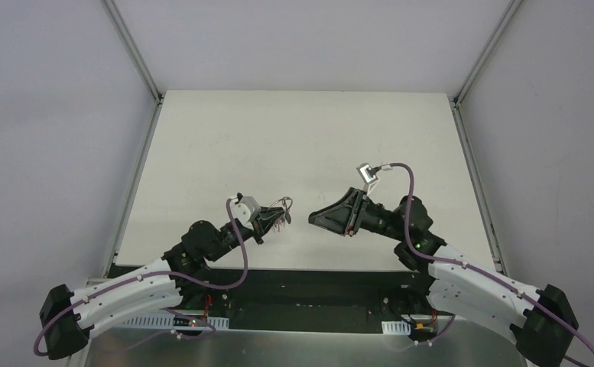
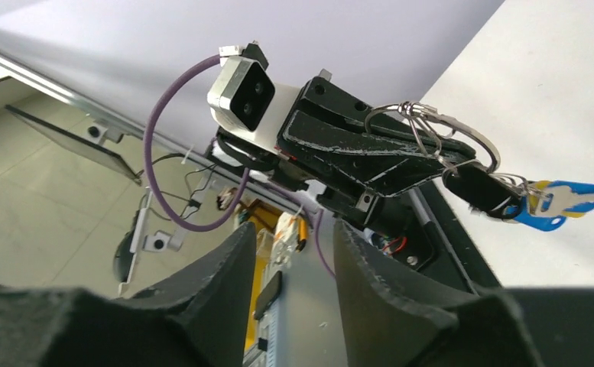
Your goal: Put the keys on the keyring
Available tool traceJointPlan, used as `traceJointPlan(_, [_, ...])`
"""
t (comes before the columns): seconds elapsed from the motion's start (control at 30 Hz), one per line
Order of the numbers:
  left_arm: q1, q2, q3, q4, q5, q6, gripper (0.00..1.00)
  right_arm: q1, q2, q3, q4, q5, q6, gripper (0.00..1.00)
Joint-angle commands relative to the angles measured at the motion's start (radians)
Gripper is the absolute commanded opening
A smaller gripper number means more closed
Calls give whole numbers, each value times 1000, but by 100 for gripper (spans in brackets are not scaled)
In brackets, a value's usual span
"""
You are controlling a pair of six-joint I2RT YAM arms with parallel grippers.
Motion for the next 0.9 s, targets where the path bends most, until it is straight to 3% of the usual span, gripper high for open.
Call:
traceJointPlan(0.0, [-2,30,77,19,-64,14,0,1,-103,6,-210,88,-121,47])
traceJointPlan(0.13, [-2,105,144,-65,-170,0,0,1,-171,16,-376,187,-175,54])
traceJointPlan(0.4, [-2,346,314,-254,-371,-14,1,-1,-181,40,-581,293,-232,55])
traceJointPlan(0.63, [0,602,433,-300,-413,-56,11,1,-179,43,-718,432,-259,57])
traceJointPlan(0.87, [21,768,518,-301,-374,-67,23,0,-198,21,-749,466,-262,59])
